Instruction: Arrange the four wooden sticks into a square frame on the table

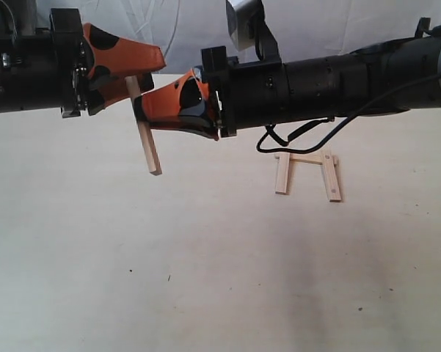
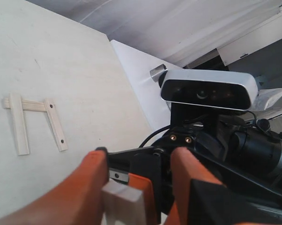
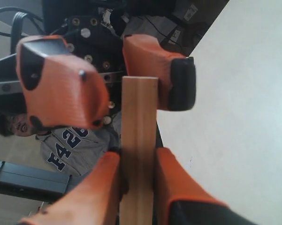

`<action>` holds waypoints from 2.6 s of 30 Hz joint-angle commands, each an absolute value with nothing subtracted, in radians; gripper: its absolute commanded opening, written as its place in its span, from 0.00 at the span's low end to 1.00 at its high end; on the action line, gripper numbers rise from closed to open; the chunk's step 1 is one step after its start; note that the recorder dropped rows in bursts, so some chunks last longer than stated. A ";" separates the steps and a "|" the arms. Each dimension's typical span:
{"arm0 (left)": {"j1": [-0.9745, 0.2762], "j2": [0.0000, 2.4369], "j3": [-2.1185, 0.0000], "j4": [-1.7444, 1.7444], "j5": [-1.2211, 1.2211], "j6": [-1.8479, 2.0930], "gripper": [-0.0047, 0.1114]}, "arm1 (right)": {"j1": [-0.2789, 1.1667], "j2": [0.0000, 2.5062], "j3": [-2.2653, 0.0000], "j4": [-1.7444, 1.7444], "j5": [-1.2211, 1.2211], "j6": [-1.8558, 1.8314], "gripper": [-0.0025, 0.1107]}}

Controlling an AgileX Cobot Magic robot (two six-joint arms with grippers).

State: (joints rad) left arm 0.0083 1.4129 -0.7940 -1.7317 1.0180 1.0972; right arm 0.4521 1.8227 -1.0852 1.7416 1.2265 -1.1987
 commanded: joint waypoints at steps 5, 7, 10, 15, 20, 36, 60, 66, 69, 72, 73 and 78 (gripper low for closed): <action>0.008 1.411 -0.799 -1.744 1.034 1.103 0.13 | 0.430 1.821 -1.092 1.744 1.221 -1.200 0.02; 0.008 1.411 -0.799 -1.744 1.027 1.103 0.07 | 0.430 1.821 -1.092 1.744 1.221 -1.200 0.02; 0.008 1.411 -0.799 -1.744 1.016 1.103 0.04 | 0.430 1.821 -1.092 1.744 1.221 -1.200 0.02; 0.008 1.411 -0.799 -1.744 0.970 1.105 0.04 | 0.430 1.819 -1.092 1.744 1.221 -1.200 0.16; 0.008 1.411 -0.799 -1.741 0.878 1.100 0.04 | 0.430 1.819 -1.092 1.727 1.221 -1.204 0.66; 0.008 1.411 -0.750 -1.522 0.494 0.692 0.04 | 0.654 1.615 -1.092 0.900 0.497 -0.719 0.53; 0.008 1.411 -0.737 -1.595 0.586 0.662 0.36 | 0.956 1.773 -1.092 0.493 -0.049 -0.583 0.53; 0.008 1.411 -0.737 -1.592 0.582 0.689 0.36 | 0.813 1.778 -1.092 0.641 0.261 -0.583 0.52; 0.008 1.411 -0.737 -1.592 0.584 0.690 0.36 | 0.727 1.780 -1.092 0.602 0.419 -0.526 0.52; 0.008 1.411 -0.737 -1.594 0.584 0.691 0.36 | 0.686 1.809 -1.092 0.450 0.479 -0.396 0.52; 0.008 1.411 -0.737 -1.596 0.584 0.691 0.36 | 0.686 1.823 -1.092 0.395 0.483 -0.355 0.52; 0.008 1.411 -0.737 -1.596 0.584 0.691 0.36 | 0.686 1.902 -1.092 0.297 0.485 -0.288 0.52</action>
State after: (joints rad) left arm 0.0083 1.4129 -0.7376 -1.5797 0.5805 0.6839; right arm 0.6918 1.8667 -1.0884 0.3438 0.4812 -0.3187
